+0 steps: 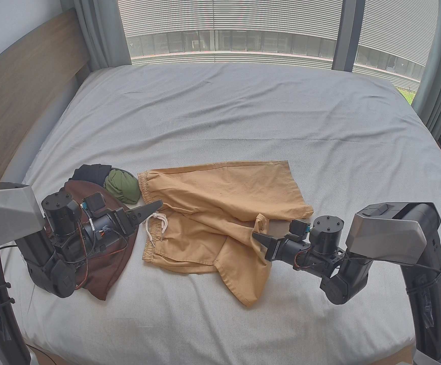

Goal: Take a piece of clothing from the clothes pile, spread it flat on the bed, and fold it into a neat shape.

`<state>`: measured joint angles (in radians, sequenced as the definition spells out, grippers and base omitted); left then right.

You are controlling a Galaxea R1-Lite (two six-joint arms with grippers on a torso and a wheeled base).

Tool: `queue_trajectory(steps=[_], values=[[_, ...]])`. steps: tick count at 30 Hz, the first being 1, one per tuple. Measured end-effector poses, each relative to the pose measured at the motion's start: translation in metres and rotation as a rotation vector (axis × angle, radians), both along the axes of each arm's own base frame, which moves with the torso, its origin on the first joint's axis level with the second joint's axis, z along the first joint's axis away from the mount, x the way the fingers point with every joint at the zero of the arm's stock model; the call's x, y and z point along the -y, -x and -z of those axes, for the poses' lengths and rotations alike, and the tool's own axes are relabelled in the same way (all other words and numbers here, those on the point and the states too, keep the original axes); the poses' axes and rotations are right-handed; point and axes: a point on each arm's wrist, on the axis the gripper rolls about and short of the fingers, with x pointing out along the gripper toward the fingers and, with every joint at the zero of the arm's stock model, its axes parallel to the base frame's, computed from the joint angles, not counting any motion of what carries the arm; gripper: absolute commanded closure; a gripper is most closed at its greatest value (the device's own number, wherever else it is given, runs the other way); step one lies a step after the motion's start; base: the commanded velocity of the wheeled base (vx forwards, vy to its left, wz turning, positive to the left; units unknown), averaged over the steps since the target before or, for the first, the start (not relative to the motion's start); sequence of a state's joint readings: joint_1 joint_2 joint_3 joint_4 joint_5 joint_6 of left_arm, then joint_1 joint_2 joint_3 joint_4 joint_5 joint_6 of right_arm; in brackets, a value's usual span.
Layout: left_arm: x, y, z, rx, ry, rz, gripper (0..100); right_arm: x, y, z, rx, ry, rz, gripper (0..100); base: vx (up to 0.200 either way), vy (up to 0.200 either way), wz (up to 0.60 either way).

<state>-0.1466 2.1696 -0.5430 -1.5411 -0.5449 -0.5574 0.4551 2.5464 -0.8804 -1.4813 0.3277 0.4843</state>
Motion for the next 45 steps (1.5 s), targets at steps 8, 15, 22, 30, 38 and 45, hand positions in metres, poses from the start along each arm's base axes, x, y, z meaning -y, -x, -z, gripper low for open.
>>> queue_trajectory(steps=[8, 15, 22, 30, 38, 45], values=[[0.0, 0.0, 0.0, 0.001, 0.001, -0.001, 0, -0.02, 0.002, 0.007, 0.004, -0.014, -0.061, 100, 0.0, 0.0, 0.0], [0.0, -0.001, -0.001, 0.003, 0.002, -0.001, 0, -0.03, 0.002, 0.011, 0.002, -0.024, -0.082, 100, 0.0, 0.0, 0.0], [-0.001, -0.002, -0.002, 0.006, 0.005, -0.003, 0, -0.039, -0.003, 0.008, 0.006, -0.066, -0.089, 100, 0.0, 0.0, 0.0], [0.0, -0.002, -0.002, 0.008, 0.006, -0.001, 0, -0.041, -0.008, 0.004, 0.017, -0.101, -0.074, 0, 0.0, 0.0, 0.0], [0.0, -0.002, -0.002, 0.009, 0.006, 0.0, 0, -0.026, -0.008, -0.005, 0.015, -0.124, -0.039, 0, 0.0, 0.0, 0.0], [0.001, -0.002, -0.002, 0.008, 0.006, 0.002, 0, 0.012, -0.007, -0.018, 0.014, -0.104, 0.046, 0, 0.0, 0.0, 0.0]])
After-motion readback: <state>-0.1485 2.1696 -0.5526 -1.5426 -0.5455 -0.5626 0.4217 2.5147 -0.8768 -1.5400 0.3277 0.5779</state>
